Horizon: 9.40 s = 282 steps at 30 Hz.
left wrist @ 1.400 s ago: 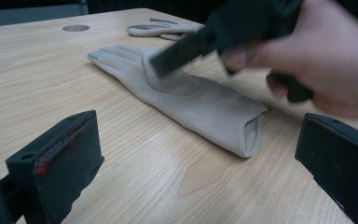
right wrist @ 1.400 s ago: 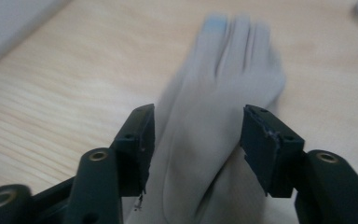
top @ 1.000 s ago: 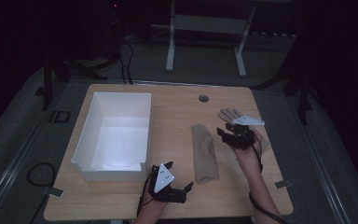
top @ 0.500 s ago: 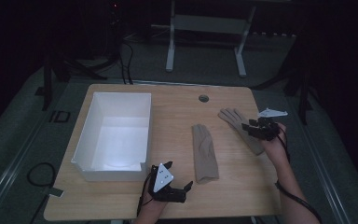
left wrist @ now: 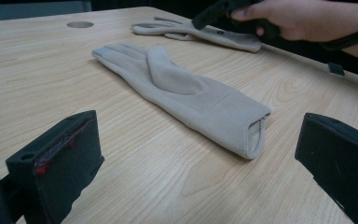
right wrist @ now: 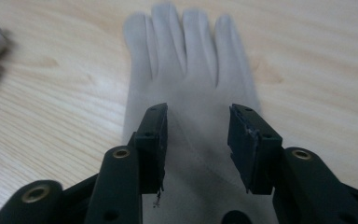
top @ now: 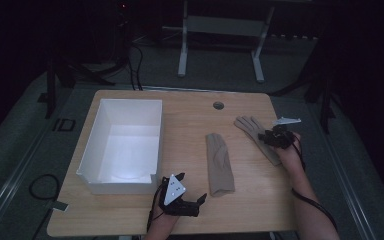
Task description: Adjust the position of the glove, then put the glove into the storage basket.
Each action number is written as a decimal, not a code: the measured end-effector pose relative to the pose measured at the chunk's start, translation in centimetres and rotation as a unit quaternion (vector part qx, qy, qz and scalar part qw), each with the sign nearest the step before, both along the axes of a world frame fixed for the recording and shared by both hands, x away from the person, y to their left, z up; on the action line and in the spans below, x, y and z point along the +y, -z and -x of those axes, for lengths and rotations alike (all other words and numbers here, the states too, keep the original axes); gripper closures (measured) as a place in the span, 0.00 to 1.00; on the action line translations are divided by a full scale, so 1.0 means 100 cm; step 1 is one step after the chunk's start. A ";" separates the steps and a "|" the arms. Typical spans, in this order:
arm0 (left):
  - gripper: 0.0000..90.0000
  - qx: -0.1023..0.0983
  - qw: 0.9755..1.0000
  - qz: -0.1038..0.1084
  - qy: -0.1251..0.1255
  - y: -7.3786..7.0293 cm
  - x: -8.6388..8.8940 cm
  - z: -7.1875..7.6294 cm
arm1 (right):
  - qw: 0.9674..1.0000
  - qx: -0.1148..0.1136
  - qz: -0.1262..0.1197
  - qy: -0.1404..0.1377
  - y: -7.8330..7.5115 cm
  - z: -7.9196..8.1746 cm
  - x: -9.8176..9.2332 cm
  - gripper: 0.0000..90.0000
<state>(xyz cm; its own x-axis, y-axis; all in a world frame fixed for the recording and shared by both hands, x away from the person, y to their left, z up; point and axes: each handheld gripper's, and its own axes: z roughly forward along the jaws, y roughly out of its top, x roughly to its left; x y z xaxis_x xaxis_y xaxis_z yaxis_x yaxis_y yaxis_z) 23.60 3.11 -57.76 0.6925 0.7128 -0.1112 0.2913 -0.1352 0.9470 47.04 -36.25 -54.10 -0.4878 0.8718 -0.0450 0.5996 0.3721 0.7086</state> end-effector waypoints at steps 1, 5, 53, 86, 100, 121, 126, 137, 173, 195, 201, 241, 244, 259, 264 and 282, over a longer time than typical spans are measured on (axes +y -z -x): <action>0.01 -0.001 1.000 -0.001 0.001 0.000 0.000 0.000 | 1.000 0.007 0.003 0.003 0.005 -0.001 0.000 0.64; 0.01 -0.001 1.000 -0.001 0.002 0.000 0.000 0.000 | 0.999 0.013 -0.036 0.011 0.011 -0.001 -0.005 0.72; 0.01 0.003 1.000 -0.004 0.012 0.000 -0.002 -0.002 | 0.961 -0.005 -0.082 0.264 0.003 0.125 0.042 0.93; 0.01 0.005 1.000 -0.004 0.017 0.000 -0.003 -0.002 | 0.999 -0.013 -0.008 -0.035 -0.043 0.114 -0.019 0.61; 0.01 0.007 1.000 -0.004 0.017 0.000 -0.003 -0.002 | 1.000 0.007 -0.022 -0.003 0.011 0.097 -0.004 0.64; 0.01 0.007 1.000 -0.005 0.015 0.000 -0.003 -0.002 | 0.995 -0.033 -0.085 0.044 -0.020 0.117 0.006 0.99; 0.01 0.008 1.000 -0.006 0.014 0.000 -0.003 -0.003 | 0.993 -0.051 -0.091 0.053 -0.045 0.123 0.018 0.99; 0.01 0.007 1.000 -0.004 0.012 0.000 -0.003 -0.002 | 0.984 -0.076 -0.127 0.098 -0.085 0.123 0.066 0.99; 0.01 0.007 1.000 -0.003 0.012 0.000 -0.003 -0.002 | 0.984 0.003 -0.136 0.117 -0.028 0.120 0.165 0.98; 0.01 0.010 1.000 -0.006 0.020 0.000 -0.003 -0.003 | 0.992 0.027 -0.095 0.082 0.009 0.111 0.167 0.81; 0.01 0.009 1.000 -0.014 0.025 -0.001 -0.005 -0.002 | 0.993 0.024 -0.100 0.052 -0.003 0.111 0.164 0.66; 0.14 0.042 0.966 -0.157 0.204 -0.029 -0.078 -0.044 | 0.989 0.038 -0.123 -0.076 -0.034 0.065 0.099 0.25; 0.17 0.046 0.962 -0.168 0.212 -0.029 -0.088 -0.052 | 0.988 0.052 -0.132 -0.058 -0.031 0.044 0.105 0.35; 0.36 0.089 0.954 -0.174 0.226 -0.015 -0.084 -0.073 | 0.969 0.164 -0.180 -0.036 0.013 0.003 0.121 0.36; 0.39 0.092 0.954 -0.175 0.226 -0.014 -0.081 -0.073 | 0.966 0.184 -0.174 -0.056 0.012 0.003 0.125 0.44; 0.40 0.041 0.949 -0.194 0.244 -0.010 -0.070 -0.055 | 0.993 0.061 -0.016 -0.103 0.000 0.036 0.161 0.83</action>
<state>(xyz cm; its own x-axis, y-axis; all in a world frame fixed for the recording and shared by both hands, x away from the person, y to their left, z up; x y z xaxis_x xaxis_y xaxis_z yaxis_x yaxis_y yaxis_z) 29.08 -3.94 -56.77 0.9511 0.3079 0.0261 0.1752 -0.6069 0.7752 43.48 -20.19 -54.09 -0.6555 0.7534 0.0522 0.5960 0.4736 0.6485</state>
